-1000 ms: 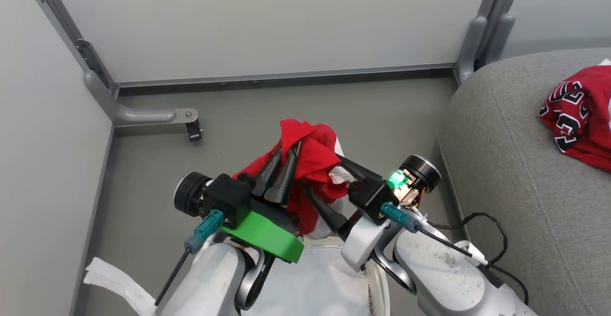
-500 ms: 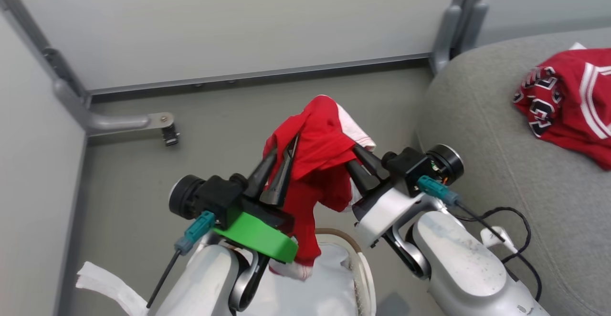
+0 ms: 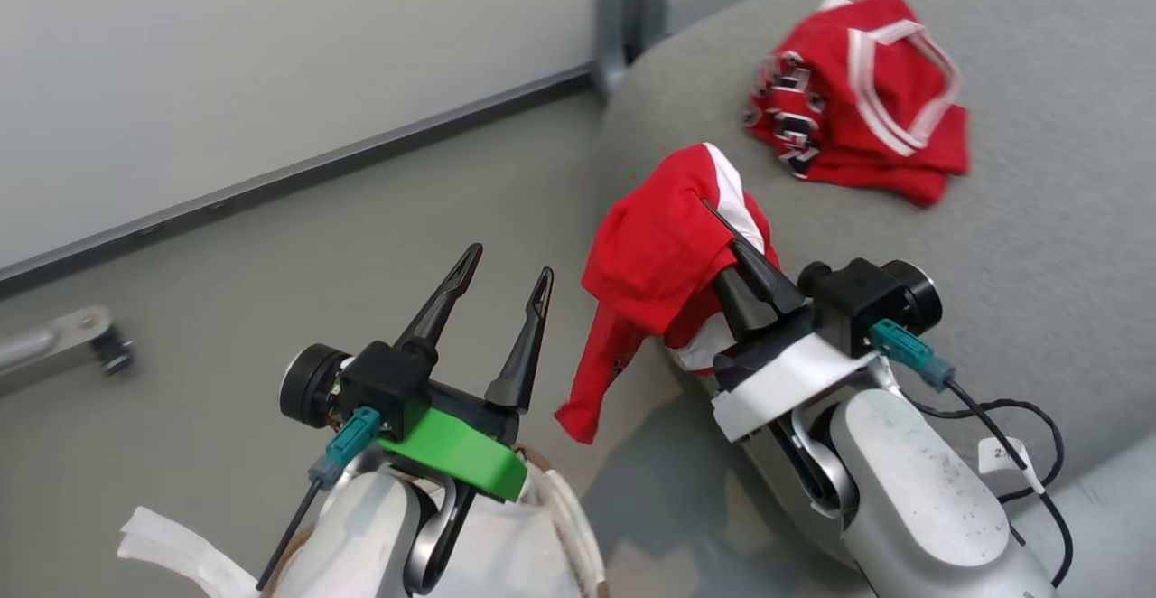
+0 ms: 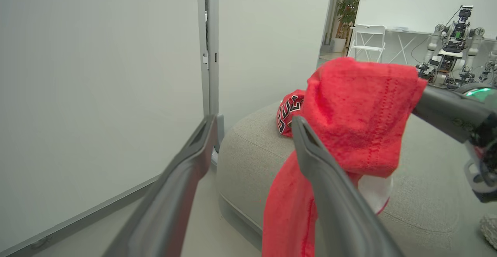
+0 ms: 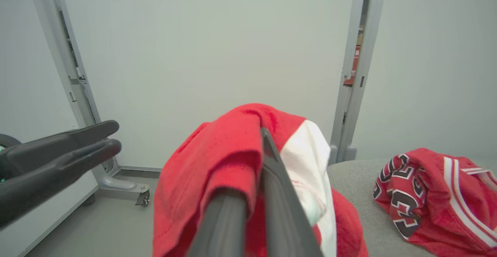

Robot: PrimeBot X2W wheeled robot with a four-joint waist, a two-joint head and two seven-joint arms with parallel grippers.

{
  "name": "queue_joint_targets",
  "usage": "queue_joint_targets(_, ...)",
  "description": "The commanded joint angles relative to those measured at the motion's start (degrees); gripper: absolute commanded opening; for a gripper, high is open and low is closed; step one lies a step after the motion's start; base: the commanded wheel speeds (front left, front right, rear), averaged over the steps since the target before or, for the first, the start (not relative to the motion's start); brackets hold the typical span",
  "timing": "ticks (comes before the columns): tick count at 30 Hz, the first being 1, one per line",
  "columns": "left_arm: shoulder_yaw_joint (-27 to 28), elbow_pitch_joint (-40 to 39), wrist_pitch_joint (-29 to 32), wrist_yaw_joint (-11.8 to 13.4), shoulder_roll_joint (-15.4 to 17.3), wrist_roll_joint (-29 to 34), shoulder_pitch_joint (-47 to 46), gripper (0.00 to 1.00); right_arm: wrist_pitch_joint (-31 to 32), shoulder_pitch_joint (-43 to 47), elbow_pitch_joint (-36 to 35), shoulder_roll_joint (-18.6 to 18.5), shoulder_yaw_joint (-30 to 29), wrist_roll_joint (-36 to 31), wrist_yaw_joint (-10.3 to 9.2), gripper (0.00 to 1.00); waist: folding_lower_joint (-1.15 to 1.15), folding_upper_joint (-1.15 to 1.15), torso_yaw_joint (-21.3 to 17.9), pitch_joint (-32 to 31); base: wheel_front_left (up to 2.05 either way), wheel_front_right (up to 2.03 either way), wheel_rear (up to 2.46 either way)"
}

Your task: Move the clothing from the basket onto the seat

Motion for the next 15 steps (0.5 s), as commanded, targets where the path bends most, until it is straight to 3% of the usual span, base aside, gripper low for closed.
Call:
queue_joint_targets(1,-0.4,0.4,0.0,0.0,1.0,0.4,0.7,1.00,-0.1,1.2,-1.3,0.0,-1.2,-0.7,-0.08,0.00,0.00,0.00,-12.9,4.4,0.00,0.00,0.00)
queue_joint_targets(8,-5.4,2.2,0.0,0.0,3.1,-1.4,-2.6,1.00,-0.1,2.0,-5.1,0.1,-8.3,-4.1,-0.07,0.00,0.00,0.00,-14.1,8.1,0.00,0.00,0.00)
queue_joint_targets(15,-7.3,2.3,0.0,0.0,6.4,-2.8,-3.6,1.00,-0.1,-5.4,-4.1,0.0,-12.8,-9.4,-0.08,0.00,0.00,0.00,-14.4,13.3,0.00,0.00,0.00)
